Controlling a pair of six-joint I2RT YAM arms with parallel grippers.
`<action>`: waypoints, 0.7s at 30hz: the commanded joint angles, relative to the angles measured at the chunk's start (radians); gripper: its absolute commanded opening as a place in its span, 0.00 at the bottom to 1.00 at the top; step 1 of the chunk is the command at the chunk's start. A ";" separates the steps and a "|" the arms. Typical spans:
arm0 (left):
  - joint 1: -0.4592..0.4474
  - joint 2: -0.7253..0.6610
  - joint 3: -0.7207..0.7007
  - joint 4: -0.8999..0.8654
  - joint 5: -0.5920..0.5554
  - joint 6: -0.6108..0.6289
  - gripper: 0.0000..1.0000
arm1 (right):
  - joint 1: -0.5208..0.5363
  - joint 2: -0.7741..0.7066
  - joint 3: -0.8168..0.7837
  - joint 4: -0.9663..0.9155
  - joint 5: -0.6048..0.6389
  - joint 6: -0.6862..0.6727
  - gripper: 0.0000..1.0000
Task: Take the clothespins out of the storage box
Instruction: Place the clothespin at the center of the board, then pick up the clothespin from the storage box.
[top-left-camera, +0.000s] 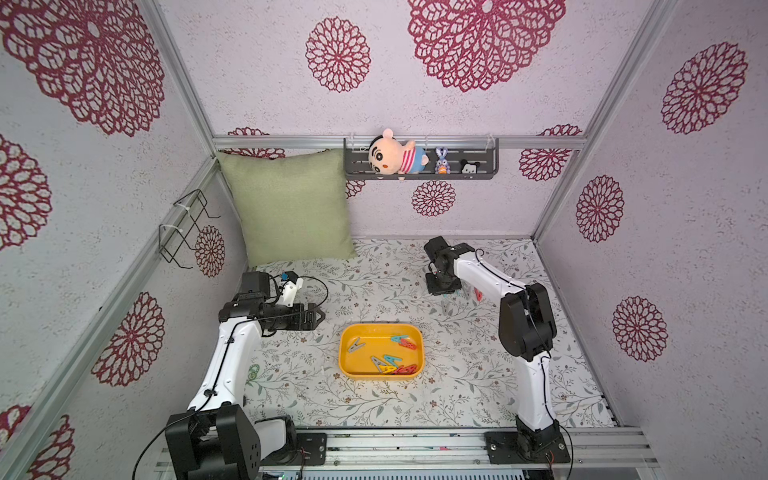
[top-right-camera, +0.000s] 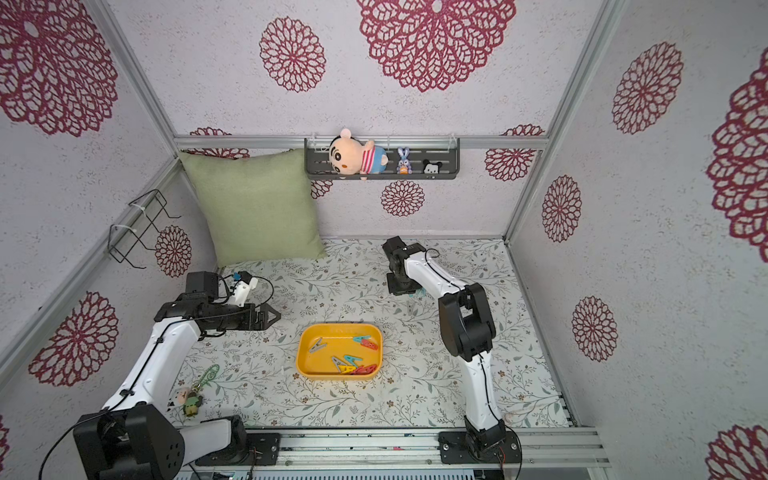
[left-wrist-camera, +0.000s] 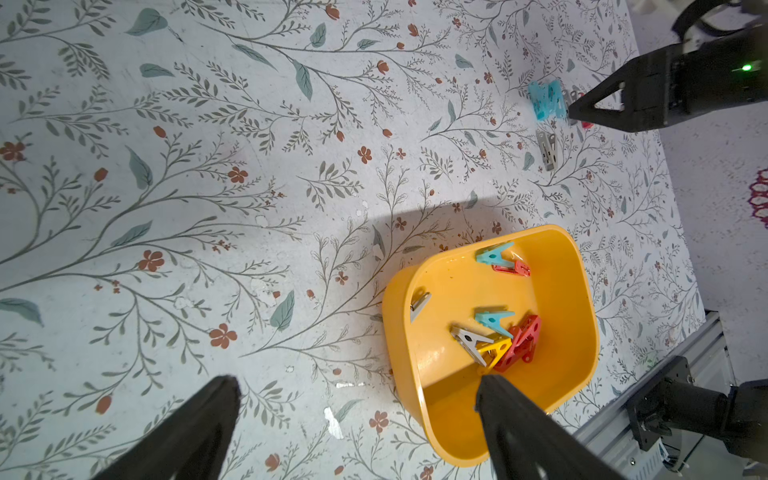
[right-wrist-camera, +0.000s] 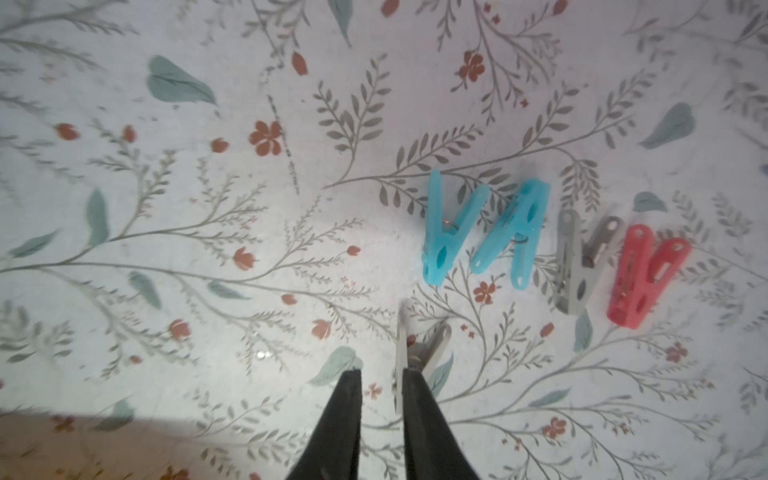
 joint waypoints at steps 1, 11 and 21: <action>0.012 -0.014 0.012 0.012 0.015 0.008 0.98 | 0.071 -0.146 0.030 -0.085 0.006 0.049 0.24; 0.013 -0.012 0.012 0.012 0.021 0.008 0.97 | 0.395 -0.288 -0.110 -0.054 -0.003 0.053 0.23; 0.013 -0.013 0.011 0.014 0.020 0.009 0.97 | 0.493 -0.243 -0.244 0.009 -0.009 0.032 0.23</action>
